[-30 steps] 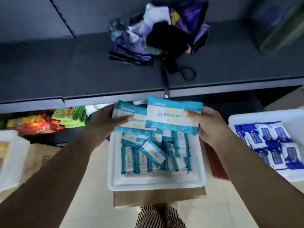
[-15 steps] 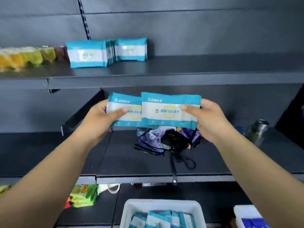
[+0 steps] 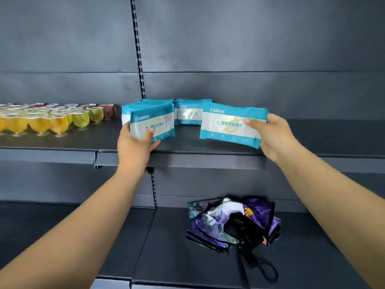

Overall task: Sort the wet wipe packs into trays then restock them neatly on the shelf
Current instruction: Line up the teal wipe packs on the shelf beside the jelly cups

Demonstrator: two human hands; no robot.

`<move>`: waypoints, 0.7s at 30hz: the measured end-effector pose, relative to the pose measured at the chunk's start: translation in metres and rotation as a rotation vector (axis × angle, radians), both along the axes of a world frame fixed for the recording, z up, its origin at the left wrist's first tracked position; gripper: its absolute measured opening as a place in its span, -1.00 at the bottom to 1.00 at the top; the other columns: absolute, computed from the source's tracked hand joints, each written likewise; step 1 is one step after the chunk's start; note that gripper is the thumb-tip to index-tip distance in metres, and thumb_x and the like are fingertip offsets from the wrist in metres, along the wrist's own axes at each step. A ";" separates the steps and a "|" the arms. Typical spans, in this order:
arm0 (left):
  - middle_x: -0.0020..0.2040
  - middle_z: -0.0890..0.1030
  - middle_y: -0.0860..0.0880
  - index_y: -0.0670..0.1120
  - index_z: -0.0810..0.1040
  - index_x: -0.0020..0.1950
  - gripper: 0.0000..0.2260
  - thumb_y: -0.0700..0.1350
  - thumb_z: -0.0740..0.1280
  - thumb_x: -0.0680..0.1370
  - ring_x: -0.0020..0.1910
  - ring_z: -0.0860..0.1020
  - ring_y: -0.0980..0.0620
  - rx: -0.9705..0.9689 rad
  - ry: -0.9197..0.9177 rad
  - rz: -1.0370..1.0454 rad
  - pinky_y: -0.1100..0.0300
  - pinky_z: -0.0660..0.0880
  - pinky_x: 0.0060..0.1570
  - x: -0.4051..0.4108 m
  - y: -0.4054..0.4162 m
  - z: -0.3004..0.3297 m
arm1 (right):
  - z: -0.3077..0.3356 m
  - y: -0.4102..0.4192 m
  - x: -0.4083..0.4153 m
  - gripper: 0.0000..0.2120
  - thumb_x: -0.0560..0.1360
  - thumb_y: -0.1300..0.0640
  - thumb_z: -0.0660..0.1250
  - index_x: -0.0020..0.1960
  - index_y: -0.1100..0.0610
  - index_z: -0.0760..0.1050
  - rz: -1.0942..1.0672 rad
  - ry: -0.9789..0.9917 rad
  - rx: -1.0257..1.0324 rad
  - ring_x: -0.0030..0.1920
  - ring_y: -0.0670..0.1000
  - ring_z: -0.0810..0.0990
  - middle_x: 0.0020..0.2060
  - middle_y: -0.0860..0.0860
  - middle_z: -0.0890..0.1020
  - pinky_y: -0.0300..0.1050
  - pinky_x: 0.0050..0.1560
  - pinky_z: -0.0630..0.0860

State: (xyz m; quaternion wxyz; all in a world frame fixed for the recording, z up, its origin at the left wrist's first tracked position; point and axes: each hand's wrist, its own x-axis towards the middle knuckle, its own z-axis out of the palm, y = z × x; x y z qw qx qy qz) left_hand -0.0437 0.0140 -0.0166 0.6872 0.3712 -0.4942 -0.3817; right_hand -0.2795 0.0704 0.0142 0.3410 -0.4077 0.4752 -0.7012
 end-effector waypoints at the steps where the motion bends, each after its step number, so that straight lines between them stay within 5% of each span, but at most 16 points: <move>1: 0.09 0.51 -0.09 -0.20 0.39 0.22 -0.76 -0.28 0.26 0.56 0.05 0.55 -0.02 0.004 -0.032 0.065 0.31 0.59 -0.25 0.001 -0.009 0.000 | 0.001 -0.014 0.000 -0.90 0.49 0.34 0.31 -0.03 0.20 0.52 0.008 0.005 0.018 -0.10 0.06 0.64 -0.03 0.10 0.63 -0.04 -0.10 0.63; 6: 0.09 0.56 -0.12 -0.17 0.39 0.25 -0.74 -0.11 0.21 0.59 0.07 0.52 -0.13 -0.030 -0.437 0.526 0.26 0.34 -0.13 -0.005 -0.032 -0.013 | 0.004 -0.096 0.006 -0.84 0.49 0.34 0.31 0.06 0.23 0.49 0.026 0.062 0.108 -0.01 0.11 0.60 0.02 0.12 0.60 0.03 0.02 0.55; 8: 0.06 0.58 -0.14 -0.15 0.36 0.26 -0.70 -0.03 0.18 0.60 0.02 0.52 -0.18 -0.021 -0.537 0.580 0.18 0.30 -0.18 -0.009 -0.033 -0.018 | 0.005 -0.130 0.009 -0.90 0.48 0.34 0.32 -0.04 0.20 0.49 0.038 0.110 0.133 -0.03 0.10 0.60 0.01 0.12 0.60 0.01 0.00 0.54; 11: 0.02 0.59 -0.14 -0.16 0.36 0.23 -0.68 0.03 0.17 0.59 -0.03 0.53 -0.18 0.004 -0.564 0.608 0.15 0.29 -0.23 -0.011 -0.037 -0.018 | 0.007 -0.174 0.013 -0.82 0.46 0.36 0.34 -0.20 0.12 0.45 0.046 0.168 0.153 -0.04 0.09 0.58 0.03 0.14 0.59 -0.01 0.01 0.53; 16: 0.03 0.60 -0.11 -0.15 0.37 0.24 -0.67 0.03 0.18 0.58 -0.03 0.54 -0.16 -0.057 -0.532 0.612 0.17 0.31 -0.21 -0.011 -0.039 -0.022 | 0.008 -0.223 0.014 -0.87 0.43 0.38 0.38 -0.07 0.22 0.50 0.013 0.178 0.149 -0.07 0.07 0.55 0.10 0.18 0.58 -0.03 0.00 0.52; 21: 0.02 0.59 -0.07 -0.14 0.37 0.22 -0.67 0.05 0.18 0.57 -0.03 0.55 -0.14 -0.073 -0.551 0.609 0.19 0.31 -0.21 -0.013 -0.041 -0.023 | 0.001 -0.252 0.011 -0.64 0.39 0.31 0.45 0.16 0.24 0.50 -0.077 0.269 0.188 0.05 0.09 0.60 0.11 0.12 0.60 -0.10 0.06 0.51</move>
